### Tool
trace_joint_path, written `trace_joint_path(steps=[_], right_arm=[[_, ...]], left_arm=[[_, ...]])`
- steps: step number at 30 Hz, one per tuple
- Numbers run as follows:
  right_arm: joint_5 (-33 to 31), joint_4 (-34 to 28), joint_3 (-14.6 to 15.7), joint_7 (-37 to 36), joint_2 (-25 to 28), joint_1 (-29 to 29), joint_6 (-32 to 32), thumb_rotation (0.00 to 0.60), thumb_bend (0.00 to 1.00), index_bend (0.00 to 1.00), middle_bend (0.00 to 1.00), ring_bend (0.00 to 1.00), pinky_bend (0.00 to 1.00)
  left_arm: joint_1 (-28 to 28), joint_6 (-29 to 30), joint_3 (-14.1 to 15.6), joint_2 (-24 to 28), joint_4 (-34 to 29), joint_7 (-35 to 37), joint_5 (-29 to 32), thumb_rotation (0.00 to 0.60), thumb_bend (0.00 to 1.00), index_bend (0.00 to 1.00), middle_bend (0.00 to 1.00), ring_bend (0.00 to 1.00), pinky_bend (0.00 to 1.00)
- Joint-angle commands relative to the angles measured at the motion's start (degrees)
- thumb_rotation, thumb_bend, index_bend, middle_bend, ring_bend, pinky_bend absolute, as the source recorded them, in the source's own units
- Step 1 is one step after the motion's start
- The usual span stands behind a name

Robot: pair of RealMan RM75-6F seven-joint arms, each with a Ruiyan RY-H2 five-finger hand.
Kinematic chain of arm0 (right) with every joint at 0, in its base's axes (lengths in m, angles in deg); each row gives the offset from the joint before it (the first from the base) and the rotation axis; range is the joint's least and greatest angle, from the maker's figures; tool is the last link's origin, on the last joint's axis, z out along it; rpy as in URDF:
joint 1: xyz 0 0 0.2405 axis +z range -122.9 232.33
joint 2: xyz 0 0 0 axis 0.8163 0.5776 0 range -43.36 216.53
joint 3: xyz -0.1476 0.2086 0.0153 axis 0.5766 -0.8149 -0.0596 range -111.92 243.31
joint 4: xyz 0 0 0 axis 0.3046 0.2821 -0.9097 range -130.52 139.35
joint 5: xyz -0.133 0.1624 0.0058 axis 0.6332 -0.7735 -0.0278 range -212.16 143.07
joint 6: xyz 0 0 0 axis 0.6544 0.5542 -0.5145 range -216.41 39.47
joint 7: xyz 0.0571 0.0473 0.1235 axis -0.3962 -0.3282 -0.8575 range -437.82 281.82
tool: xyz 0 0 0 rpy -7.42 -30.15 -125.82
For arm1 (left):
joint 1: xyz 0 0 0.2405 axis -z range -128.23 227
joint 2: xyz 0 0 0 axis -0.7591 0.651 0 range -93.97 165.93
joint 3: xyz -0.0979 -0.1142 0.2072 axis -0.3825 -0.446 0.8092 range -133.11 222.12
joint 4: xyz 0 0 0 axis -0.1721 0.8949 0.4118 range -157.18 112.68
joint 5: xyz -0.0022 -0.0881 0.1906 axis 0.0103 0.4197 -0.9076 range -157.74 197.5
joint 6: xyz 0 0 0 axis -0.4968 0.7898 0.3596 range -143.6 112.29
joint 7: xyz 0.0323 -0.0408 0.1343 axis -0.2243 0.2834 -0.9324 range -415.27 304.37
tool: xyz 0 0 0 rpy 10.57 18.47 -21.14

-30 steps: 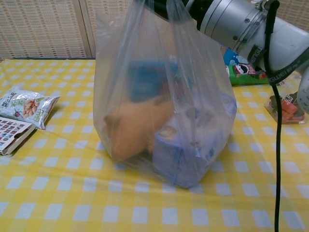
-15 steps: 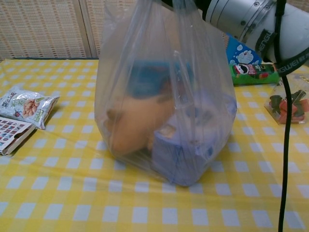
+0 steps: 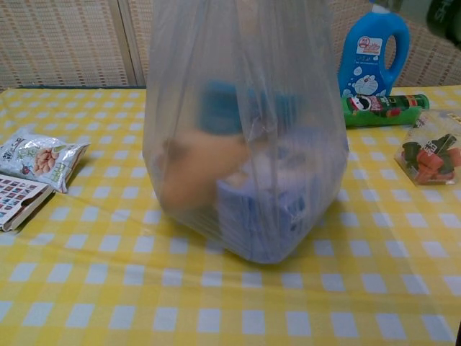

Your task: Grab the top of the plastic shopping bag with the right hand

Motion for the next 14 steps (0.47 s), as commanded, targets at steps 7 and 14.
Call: trace_joint_path(steps=[7,14], right_arm=[[-2.8,-17.6,-9.8,8.1,15.8,-4.0,-0.7,0.600,0.46,0.83,0.86,0.99,0.94],[-3.0,-19.6,-10.9,8.6,16.9,-6.3,-0.1,0.600,0.46,0.83,0.86,0.99,0.94]], left_arm=[[0.6,-1.1,0.2,-0.5,-0.3,-1.4,0.1,0.600,0.30,0.00,0.16,0.11,0.01],[0.6,-1.1,0.3,-0.9,-0.8,-2.7,0.0,0.600,0.30,0.00,0.16,0.11,0.01]])
